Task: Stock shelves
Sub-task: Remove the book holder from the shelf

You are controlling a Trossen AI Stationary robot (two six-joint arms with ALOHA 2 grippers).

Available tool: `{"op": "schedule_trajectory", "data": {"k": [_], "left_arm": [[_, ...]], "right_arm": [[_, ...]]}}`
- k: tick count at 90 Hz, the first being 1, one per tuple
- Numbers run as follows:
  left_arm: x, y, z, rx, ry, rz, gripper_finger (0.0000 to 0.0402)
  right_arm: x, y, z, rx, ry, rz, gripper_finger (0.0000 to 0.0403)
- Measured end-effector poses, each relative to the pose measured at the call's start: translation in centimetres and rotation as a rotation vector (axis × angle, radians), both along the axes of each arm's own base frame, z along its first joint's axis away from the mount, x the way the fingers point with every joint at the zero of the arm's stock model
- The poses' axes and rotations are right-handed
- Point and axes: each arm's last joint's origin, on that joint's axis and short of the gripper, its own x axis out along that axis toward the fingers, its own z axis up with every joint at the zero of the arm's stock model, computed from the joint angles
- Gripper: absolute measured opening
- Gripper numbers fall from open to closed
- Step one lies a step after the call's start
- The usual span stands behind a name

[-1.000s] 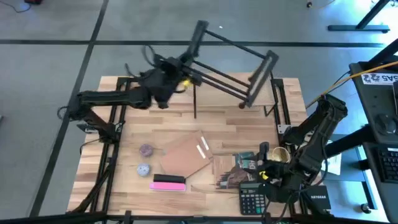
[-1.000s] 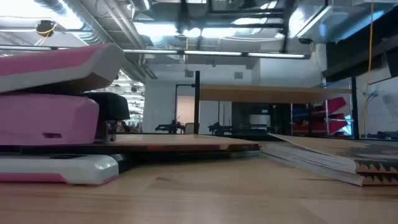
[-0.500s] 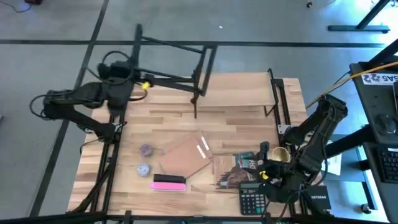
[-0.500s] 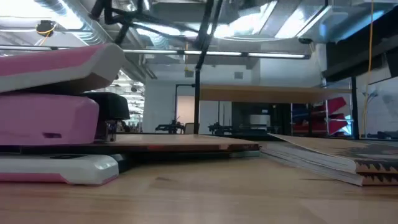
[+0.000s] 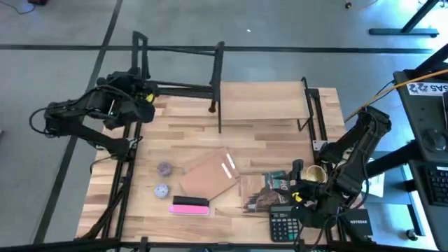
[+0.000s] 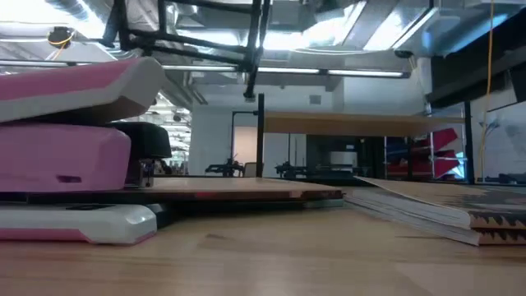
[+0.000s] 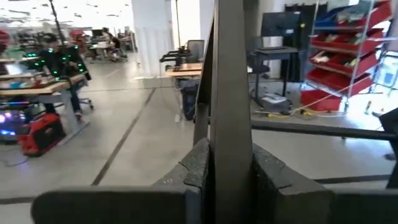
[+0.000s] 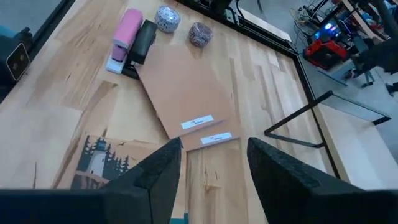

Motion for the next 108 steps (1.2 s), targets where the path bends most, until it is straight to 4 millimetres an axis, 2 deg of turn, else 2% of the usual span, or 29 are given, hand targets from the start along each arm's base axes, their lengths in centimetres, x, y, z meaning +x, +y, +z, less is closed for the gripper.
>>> {"op": "schedule_trajectory", "data": {"k": [11, 24, 61, 108], "left_arm": [[-0.1, 0.6, -0.3, 0.0, 0.063, 0.042, 0.0045], [0.0, 1.0, -1.9, 0.008, 0.061, 0.074, 0.0045], [0.5, 1.1, -10.7, -0.087, 0.023, 0.075, 0.0045], [-0.1, 0.4, -19.7, -0.177, -0.074, 0.071, 0.0044]], "right_arm": [[0.0, 0.0, 0.0, 0.0, 0.0, 0.0, 0.017], [0.0, 0.0, 0.0, 0.002, -0.001, -0.001, 0.017], [0.0, 0.0, 0.0, 0.004, -0.001, -0.002, 0.017], [0.0, 0.0, 0.0, 0.003, -0.002, -0.002, 0.017]]}}
